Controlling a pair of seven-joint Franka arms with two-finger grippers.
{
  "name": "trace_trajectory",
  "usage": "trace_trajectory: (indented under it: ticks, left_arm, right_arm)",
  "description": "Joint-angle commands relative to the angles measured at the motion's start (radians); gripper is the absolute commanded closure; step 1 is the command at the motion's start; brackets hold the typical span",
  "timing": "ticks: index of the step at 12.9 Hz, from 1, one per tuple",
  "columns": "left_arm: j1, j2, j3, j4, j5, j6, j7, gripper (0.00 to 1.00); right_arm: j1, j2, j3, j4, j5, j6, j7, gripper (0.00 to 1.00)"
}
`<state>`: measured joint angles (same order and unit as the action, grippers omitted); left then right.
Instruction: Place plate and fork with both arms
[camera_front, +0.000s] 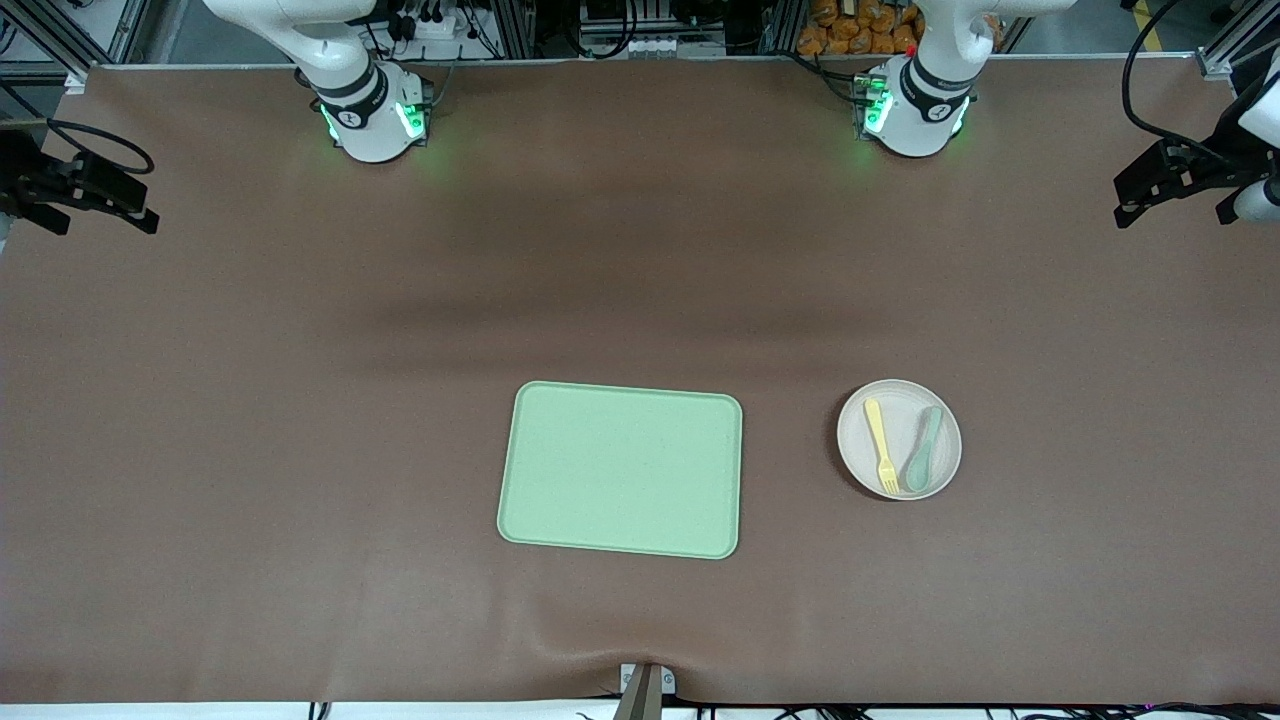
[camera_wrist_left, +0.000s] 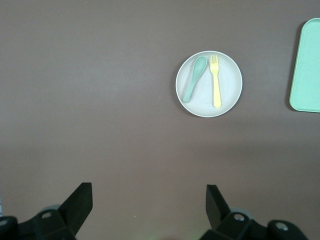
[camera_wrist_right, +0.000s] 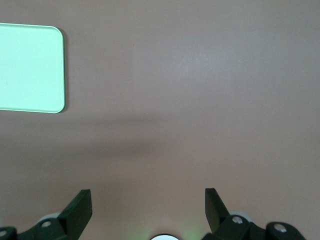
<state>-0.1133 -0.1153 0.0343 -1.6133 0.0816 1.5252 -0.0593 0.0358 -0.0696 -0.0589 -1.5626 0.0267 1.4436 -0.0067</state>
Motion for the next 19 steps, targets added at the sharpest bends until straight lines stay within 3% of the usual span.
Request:
trace_trajectory:
  ticks: [1, 7, 9, 19]
  left_arm:
    - [-0.009, -0.023, -0.004, -0.016, 0.015, -0.011, -0.014, 0.00]
    - [-0.035, -0.020, 0.009, 0.003, 0.021, -0.011, -0.013, 0.00]
    - [-0.124, -0.017, 0.094, 0.001, 0.021, -0.011, -0.014, 0.00]
    - [-0.124, 0.009, 0.090, -0.011, 0.015, -0.011, -0.019, 0.00]
  right_arm:
    - [-0.016, -0.019, 0.014, -0.016, -0.010, 0.001, 0.016, 0.00]
    - [-0.016, -0.016, 0.014, -0.016, -0.010, 0.001, 0.014, 0.00]
    - [-0.016, -0.016, 0.014, -0.016, -0.010, 0.001, 0.014, 0.00]
    - [-0.013, -0.012, 0.014, -0.016, -0.010, 0.003, 0.013, 0.00]
